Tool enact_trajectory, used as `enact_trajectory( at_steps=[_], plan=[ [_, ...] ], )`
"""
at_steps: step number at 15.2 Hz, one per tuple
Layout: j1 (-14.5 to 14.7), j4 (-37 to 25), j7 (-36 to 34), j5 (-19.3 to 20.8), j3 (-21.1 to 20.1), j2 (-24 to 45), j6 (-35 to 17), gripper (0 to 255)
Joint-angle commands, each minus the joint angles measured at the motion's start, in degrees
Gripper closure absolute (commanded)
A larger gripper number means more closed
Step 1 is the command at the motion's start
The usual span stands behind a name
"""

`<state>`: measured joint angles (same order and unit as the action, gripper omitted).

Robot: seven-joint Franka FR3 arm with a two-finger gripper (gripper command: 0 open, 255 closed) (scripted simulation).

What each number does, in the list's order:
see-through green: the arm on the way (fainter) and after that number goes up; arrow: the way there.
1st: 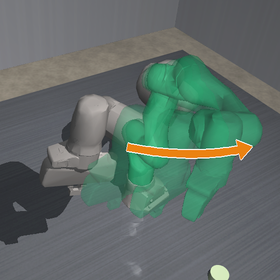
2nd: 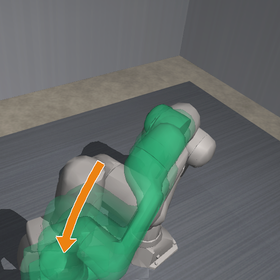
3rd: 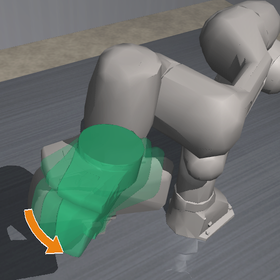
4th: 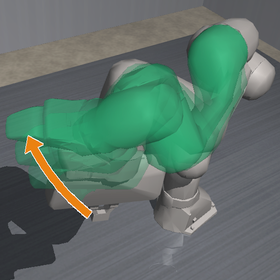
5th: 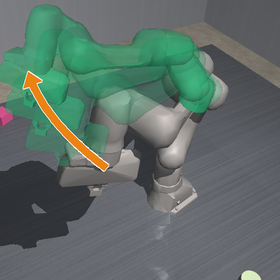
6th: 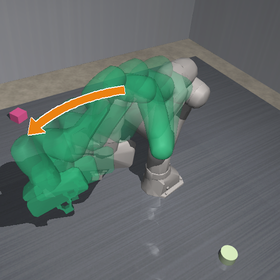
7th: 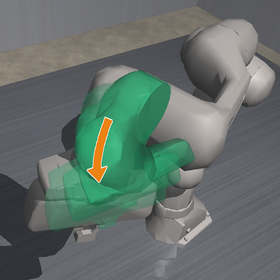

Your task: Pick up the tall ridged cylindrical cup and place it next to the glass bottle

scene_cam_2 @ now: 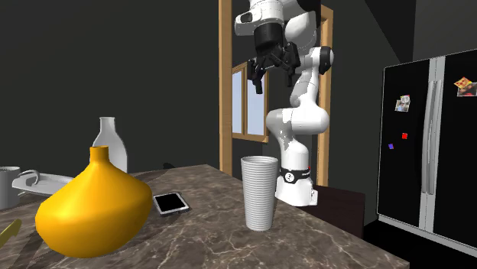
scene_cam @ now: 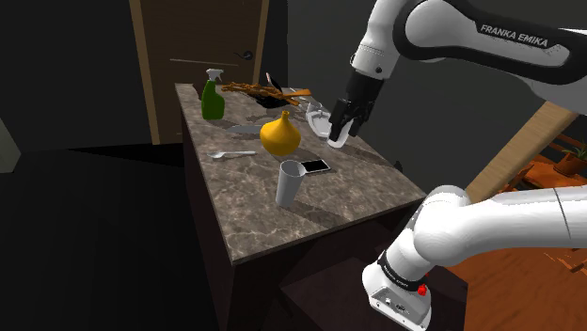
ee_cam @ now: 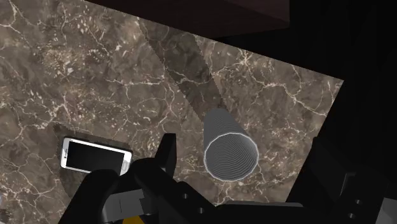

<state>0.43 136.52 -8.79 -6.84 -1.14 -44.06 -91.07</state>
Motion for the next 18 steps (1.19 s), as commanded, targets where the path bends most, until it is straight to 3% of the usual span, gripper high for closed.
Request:
enact_trajectory(
  at_steps=[1, 8, 16, 18],
  plan=[
    [0.0, 0.0, 0.0, 0.0, 0.0, 0.0, 0.0, 0],
    [-0.1, 1.2, 4.2, 0.5, 1.7, 13.1, -10.0, 0],
    [0.0, -1.7, 8.8, 0.2, 3.1, 30.2, -19.6, 0],
    [0.0, -0.4, 8.9, 0.0, 3.0, 30.5, -21.2, 0]
  ],
)
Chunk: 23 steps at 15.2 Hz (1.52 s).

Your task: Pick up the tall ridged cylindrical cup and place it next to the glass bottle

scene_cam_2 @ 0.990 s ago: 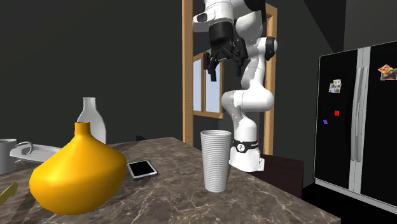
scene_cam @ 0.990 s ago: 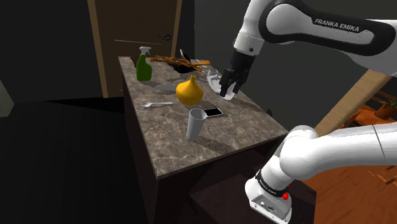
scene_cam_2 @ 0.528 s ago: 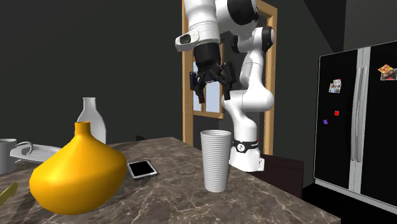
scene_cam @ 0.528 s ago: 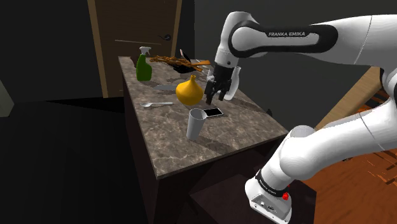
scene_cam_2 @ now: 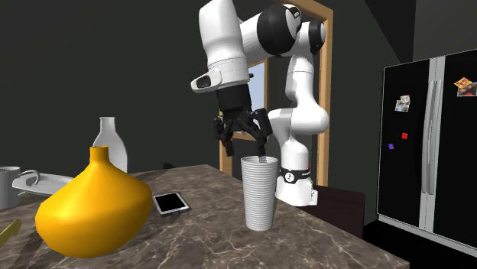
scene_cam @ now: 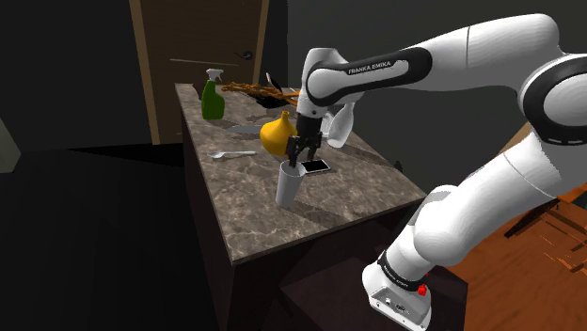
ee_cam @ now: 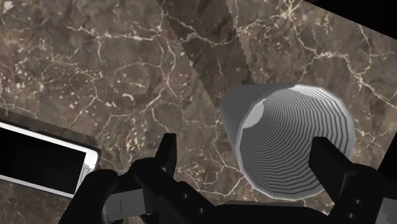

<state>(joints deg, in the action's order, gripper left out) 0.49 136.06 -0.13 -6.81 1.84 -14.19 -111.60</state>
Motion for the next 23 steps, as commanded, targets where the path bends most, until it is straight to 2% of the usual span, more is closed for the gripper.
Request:
enact_trajectory(
  at_steps=[1, 6, 13, 14, 23],
  plan=[
    [0.0, 0.7, 0.2, -0.1, 0.0, 0.9, -1.4, 0],
    [0.3, 3.4, 0.4, -0.5, -0.2, 1.9, -5.1, 0],
    [0.3, 3.4, 0.4, -0.5, -0.2, 1.9, -5.1, 0],
    [0.3, 3.4, 0.4, -0.5, -0.2, 1.9, -5.1, 255],
    [0.3, 3.4, 0.4, -0.5, -0.2, 1.9, -5.1, 255]
  ],
)
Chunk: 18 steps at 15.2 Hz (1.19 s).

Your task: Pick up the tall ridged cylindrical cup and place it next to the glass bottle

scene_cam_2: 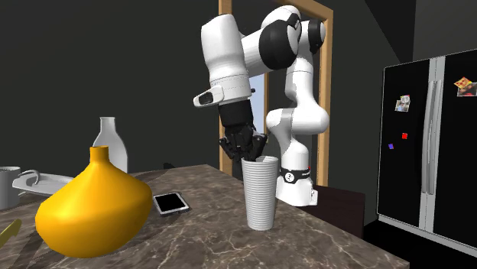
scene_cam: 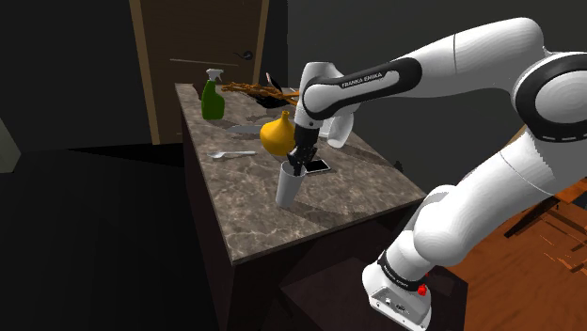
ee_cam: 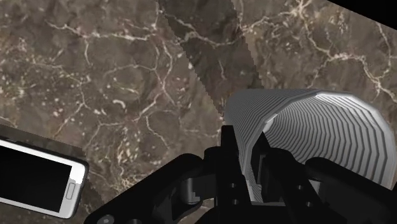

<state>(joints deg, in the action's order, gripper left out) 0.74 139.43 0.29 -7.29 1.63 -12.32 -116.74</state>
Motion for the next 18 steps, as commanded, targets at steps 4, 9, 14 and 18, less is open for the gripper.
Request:
enact_trajectory(
  at_steps=[4, 9, 14, 18],
  plan=[
    [-0.1, -1.7, -0.4, 0.3, 0.0, -1.6, 3.3, 255],
    [-0.1, -4.1, -0.9, 0.5, 0.0, -3.2, 7.3, 255],
    [-0.2, -6.9, -1.4, 0.7, 0.0, -4.5, 11.3, 255],
    [-0.2, -9.2, -1.7, 0.8, 0.1, -5.3, 14.5, 255]
  ],
)
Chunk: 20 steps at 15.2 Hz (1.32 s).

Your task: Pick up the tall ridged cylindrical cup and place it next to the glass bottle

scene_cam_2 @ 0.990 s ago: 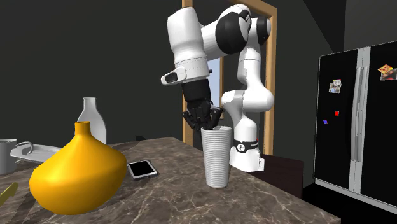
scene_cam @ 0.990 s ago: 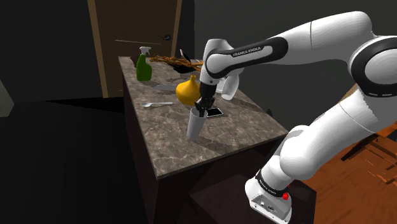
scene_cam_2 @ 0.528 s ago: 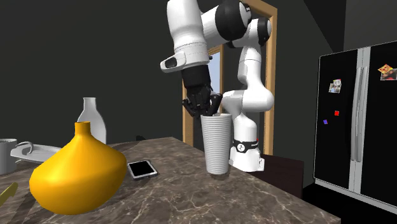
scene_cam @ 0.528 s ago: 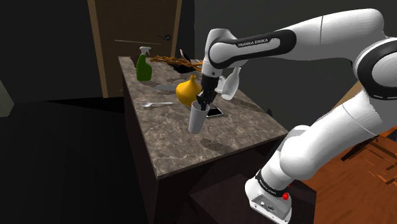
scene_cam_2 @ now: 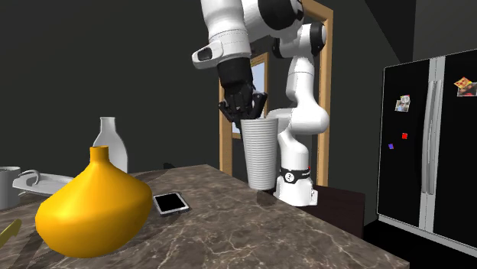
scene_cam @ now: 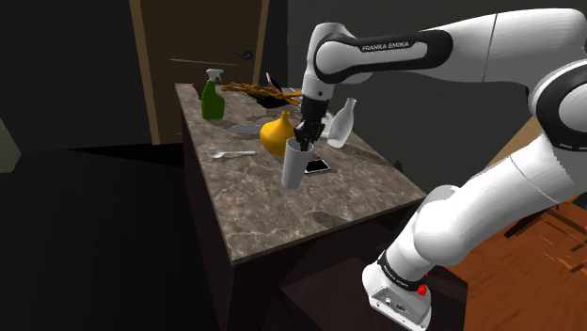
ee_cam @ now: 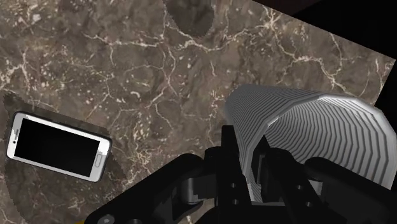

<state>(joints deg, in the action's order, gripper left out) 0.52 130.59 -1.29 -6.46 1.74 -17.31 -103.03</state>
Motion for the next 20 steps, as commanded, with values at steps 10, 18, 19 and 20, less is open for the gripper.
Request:
enact_trajectory(
  at_steps=[10, 18, 19, 20],
  plan=[
    [0.0, -7.1, -1.0, 0.2, 0.0, -1.4, 8.5, 255],
    [0.0, -13.3, -1.6, 0.2, 0.1, -1.4, 14.6, 255],
    [0.0, -14.1, -1.7, 0.2, 0.1, -1.3, 15.4, 255],
    [0.0, -15.0, -1.7, 0.2, 0.1, -1.2, 16.2, 255]
  ],
)
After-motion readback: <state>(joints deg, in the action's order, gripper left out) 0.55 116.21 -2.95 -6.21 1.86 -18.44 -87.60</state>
